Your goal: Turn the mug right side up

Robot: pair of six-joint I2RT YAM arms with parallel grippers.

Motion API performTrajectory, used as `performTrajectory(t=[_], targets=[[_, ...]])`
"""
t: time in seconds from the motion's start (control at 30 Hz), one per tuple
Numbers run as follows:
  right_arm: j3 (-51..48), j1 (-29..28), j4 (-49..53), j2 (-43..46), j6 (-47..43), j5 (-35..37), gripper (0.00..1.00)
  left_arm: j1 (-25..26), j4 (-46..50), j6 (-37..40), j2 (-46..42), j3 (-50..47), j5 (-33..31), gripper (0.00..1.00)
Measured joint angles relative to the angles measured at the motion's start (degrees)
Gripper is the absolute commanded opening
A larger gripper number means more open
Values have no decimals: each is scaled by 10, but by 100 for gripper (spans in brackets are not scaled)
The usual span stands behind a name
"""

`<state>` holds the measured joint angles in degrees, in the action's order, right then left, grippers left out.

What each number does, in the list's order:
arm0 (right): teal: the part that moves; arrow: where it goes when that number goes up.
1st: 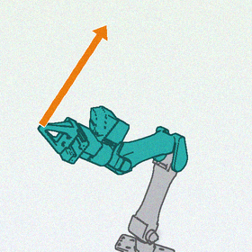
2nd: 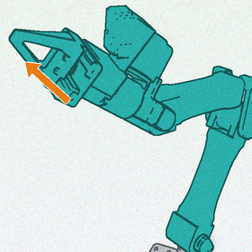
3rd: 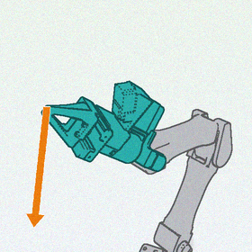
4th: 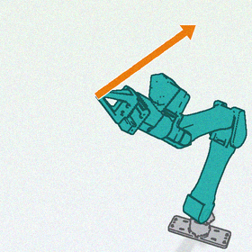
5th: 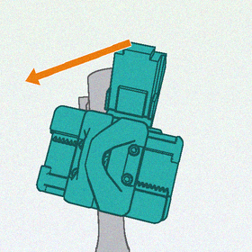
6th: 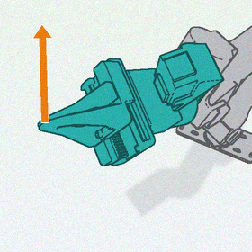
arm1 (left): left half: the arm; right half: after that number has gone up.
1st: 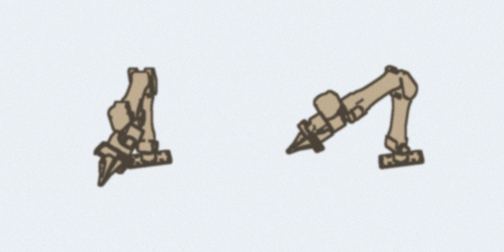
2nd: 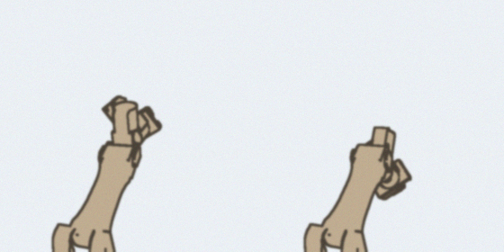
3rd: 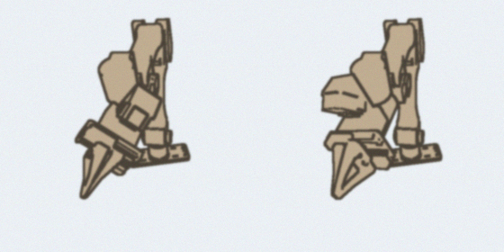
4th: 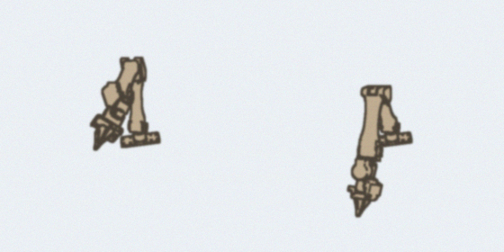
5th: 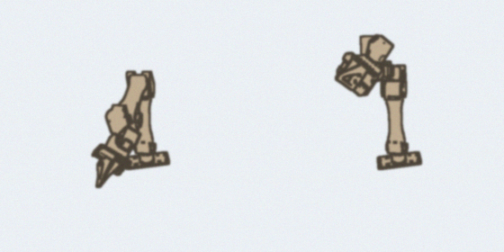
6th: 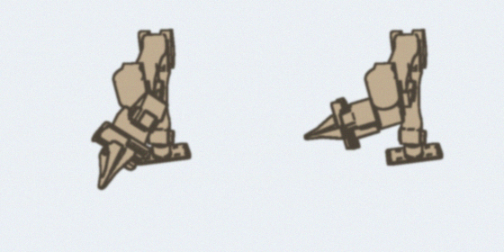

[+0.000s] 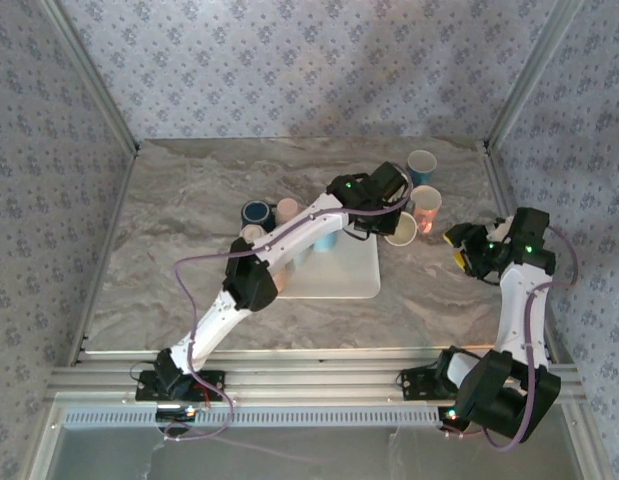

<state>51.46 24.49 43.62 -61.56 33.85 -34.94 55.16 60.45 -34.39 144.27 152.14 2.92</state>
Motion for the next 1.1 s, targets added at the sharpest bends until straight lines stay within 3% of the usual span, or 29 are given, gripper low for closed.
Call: performTrajectory(t=[0.2,0.4,0.7,1.1], targets=[[-24,-23,-42,-11,-43,-9,50,-2,44,-41,16,9,9,0],[-41,-127,-88,-7,-101,19,44,-5,52,-62,17,9,35,0],[6,-221,-97,-44,-112,100,48,-8,57,-63,17,9,54,0],[137,-342,10,-146,-112,304,41,-9,61,-62,17,9,59,0]])
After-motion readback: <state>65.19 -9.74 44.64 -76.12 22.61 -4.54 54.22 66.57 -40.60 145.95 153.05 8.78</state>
